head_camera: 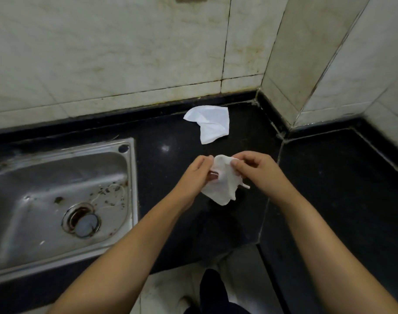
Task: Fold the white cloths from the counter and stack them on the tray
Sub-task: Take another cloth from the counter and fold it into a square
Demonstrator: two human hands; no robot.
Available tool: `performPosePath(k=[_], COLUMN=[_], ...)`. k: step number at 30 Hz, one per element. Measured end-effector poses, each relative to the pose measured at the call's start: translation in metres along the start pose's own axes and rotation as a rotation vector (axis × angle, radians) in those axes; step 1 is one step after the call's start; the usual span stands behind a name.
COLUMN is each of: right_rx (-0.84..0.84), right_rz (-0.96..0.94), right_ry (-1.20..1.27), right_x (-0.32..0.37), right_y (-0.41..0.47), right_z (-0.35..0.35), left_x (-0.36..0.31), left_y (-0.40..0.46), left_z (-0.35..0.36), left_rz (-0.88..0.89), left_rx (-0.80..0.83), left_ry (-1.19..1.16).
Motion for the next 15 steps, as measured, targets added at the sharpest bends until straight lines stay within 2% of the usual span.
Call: performPosePath(k=[3, 4, 8, 15], right_rx=[-0.087, -0.113, -0.179, -0.375], right_rz=[-0.020, -0.033, -0.059, 0.039], right_ry=[-0.029, -0.019, -0.036, -0.035], right_x=[0.015, 0.020, 0.033, 0.029], right_y=[-0.007, -0.008, -0.005, 0.025], right_z=[0.000, -0.001, -0.006, -0.035], left_x=[0.016, 0.024, 0.036, -0.031], left_y=[-0.021, -0.026, -0.030, -0.010], left_z=[-0.002, -0.005, -0.031, -0.084], left_rz=[-0.007, 0.005, 0.070, 0.312], left_rx=[0.209, 0.223, 0.007, -0.244], left_ry=[0.252, 0.338, 0.492, 0.422])
Point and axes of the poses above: each hand's wrist, its own y-axis towards the middle knuckle, its own z-axis out of the palm, x = y × z, the point moved 3 cm from there along y, towards the middle knuckle, and after that the axes turned 11 degrees about -y, right-handed, at the moved point
